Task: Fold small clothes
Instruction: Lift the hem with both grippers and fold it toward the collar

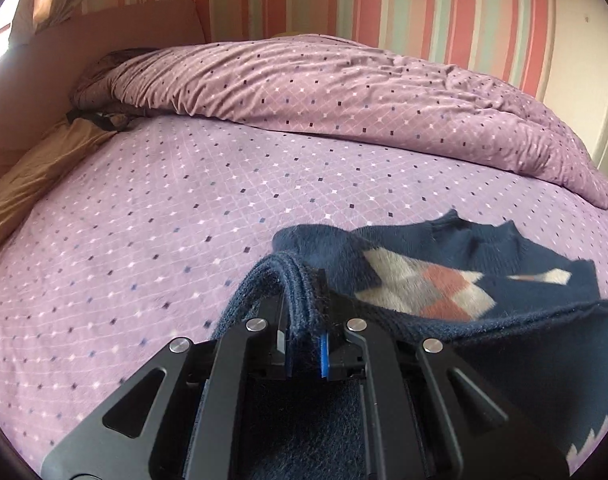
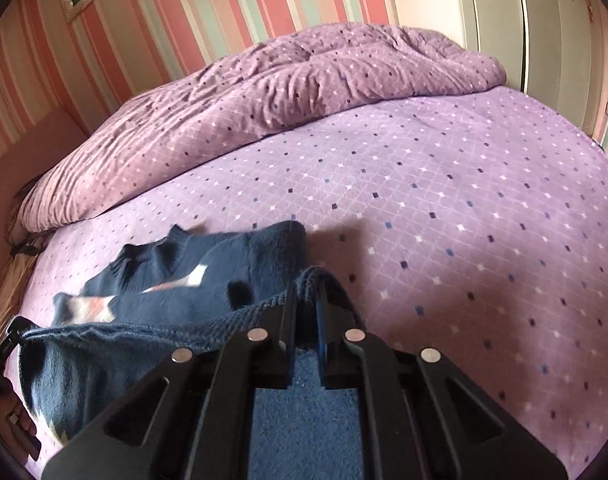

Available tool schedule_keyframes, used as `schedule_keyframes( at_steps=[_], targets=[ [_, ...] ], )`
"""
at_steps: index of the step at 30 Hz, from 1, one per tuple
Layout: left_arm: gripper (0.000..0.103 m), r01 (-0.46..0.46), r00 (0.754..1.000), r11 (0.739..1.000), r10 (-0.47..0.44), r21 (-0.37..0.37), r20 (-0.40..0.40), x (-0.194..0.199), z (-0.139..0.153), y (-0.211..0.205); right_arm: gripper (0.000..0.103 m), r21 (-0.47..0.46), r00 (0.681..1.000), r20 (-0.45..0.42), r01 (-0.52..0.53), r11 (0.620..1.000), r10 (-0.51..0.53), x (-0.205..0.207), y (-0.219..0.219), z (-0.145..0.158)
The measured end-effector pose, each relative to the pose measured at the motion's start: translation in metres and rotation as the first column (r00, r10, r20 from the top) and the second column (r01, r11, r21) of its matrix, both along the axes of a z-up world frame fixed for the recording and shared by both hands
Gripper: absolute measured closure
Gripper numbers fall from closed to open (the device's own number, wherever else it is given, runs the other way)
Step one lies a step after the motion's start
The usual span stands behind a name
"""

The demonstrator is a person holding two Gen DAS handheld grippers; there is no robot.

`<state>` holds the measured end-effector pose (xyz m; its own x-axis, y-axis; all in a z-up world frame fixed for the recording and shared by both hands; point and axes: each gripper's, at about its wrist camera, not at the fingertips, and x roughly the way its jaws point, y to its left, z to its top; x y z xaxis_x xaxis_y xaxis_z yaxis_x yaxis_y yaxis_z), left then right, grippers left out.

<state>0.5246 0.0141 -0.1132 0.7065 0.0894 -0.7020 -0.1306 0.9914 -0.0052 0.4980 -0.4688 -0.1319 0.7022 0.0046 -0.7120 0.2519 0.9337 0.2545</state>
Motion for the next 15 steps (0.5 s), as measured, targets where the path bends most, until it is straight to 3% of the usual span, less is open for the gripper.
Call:
schedule_keyframes(
  at_steps=[10, 15],
  targets=[
    [0.093, -0.043, 0.999, 0.999, 0.043, 0.006, -0.015, 0.059, -0.019, -0.002, 0.096, -0.018, 1.0, -0.025, -0.002, 1.0, 0.001, 0.06, 0.002, -0.014],
    [0.089, -0.066, 0.993, 0.997, 0.068, 0.027, -0.093, 0.085, -0.039, -0.002, 0.096, -0.056, 0.998, -0.064, -0.009, 0.998, 0.005, 0.084, 0.006, -0.023]
  ],
)
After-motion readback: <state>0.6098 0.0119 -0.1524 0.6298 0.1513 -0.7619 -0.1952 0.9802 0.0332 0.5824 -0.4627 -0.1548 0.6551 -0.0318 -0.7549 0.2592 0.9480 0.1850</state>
